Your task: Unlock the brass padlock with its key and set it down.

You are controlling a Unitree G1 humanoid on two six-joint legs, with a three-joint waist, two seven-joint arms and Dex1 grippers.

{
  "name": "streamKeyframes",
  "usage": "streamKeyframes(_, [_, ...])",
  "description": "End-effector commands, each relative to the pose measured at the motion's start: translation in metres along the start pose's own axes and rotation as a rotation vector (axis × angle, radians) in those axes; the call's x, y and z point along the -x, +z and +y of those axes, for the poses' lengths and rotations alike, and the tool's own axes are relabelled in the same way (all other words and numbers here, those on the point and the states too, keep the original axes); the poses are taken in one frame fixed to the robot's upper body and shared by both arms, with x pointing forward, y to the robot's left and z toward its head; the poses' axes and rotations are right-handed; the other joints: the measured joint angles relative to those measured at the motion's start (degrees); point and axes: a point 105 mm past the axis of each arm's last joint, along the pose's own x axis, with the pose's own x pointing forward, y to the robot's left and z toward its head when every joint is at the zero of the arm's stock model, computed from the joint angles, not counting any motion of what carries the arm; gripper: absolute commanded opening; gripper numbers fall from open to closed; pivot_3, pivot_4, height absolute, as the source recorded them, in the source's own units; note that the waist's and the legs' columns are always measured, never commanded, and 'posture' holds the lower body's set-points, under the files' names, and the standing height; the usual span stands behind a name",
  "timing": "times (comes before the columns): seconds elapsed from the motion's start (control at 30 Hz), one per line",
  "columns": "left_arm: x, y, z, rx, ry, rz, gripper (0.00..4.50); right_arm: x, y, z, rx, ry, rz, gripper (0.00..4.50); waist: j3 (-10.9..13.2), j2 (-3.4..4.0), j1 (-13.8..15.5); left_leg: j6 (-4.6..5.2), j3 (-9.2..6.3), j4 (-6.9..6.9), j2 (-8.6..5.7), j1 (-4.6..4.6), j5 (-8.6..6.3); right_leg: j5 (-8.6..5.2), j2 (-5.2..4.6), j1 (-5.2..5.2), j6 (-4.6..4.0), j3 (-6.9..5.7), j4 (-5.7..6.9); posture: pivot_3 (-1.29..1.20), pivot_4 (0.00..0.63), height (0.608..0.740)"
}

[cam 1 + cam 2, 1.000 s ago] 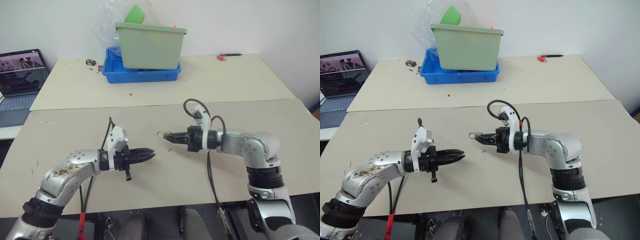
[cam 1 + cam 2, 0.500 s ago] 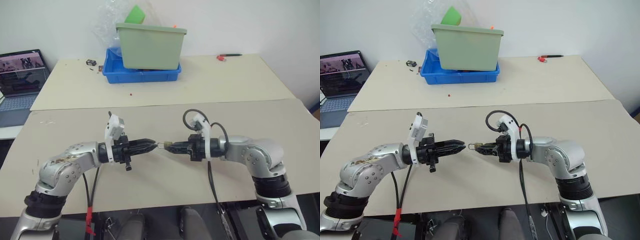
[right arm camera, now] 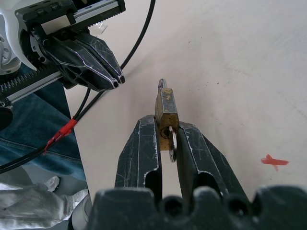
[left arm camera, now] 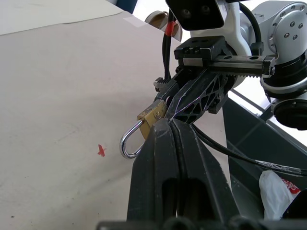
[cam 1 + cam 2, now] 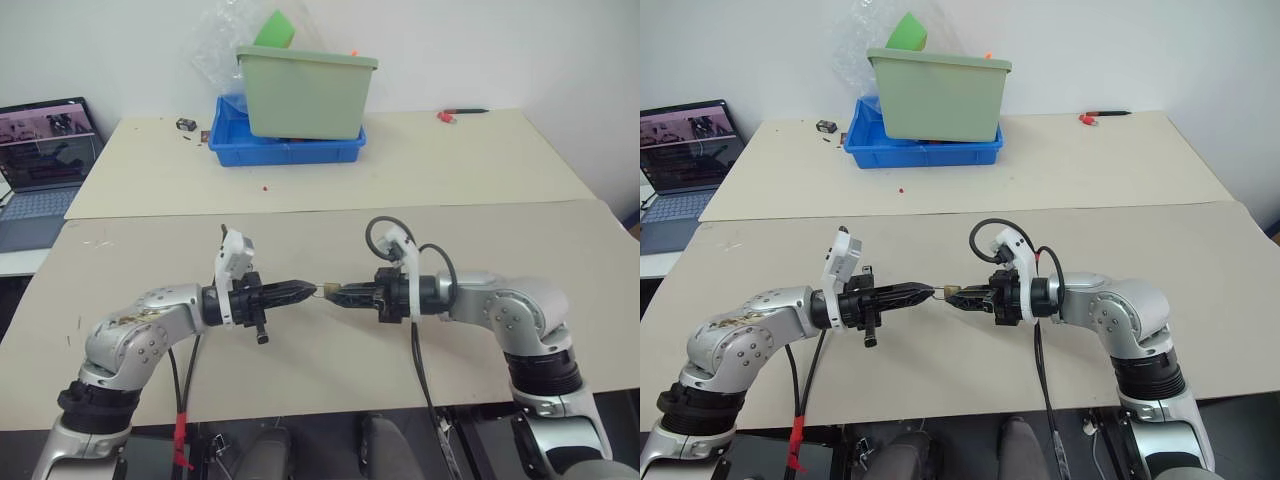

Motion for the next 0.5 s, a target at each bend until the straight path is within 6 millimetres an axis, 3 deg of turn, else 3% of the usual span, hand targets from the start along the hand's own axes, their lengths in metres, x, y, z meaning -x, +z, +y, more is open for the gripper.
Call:
streamKeyframes(0.03, [0.0, 0.009, -0.004, -0.04, -0.013, -0.015, 0.07, 0.004, 0.015, 0.012, 0.061, 0.046, -0.042, 0.09, 0.0, 0.0, 0.0, 0.0, 0.0, 0.0, 0.0, 0.0, 0.0, 0.0, 0.0, 0.0, 0.0, 0.0, 0.0, 0.0, 0.15, 0.74])
streamKeyframes(0.5, [0.001, 0.011, -0.003, -0.051, 0.002, -0.009, 0.07, 0.009, 0.019, 0.032, 0.086, 0.137, -0.053, 0.09, 0.0, -0.01, 0.06, 0.0, 0.0, 0.0, 0.0, 0.0, 0.0, 0.0, 0.0, 0.0, 0.0, 0.0, -0.01, 0.0, 0.15, 0.74])
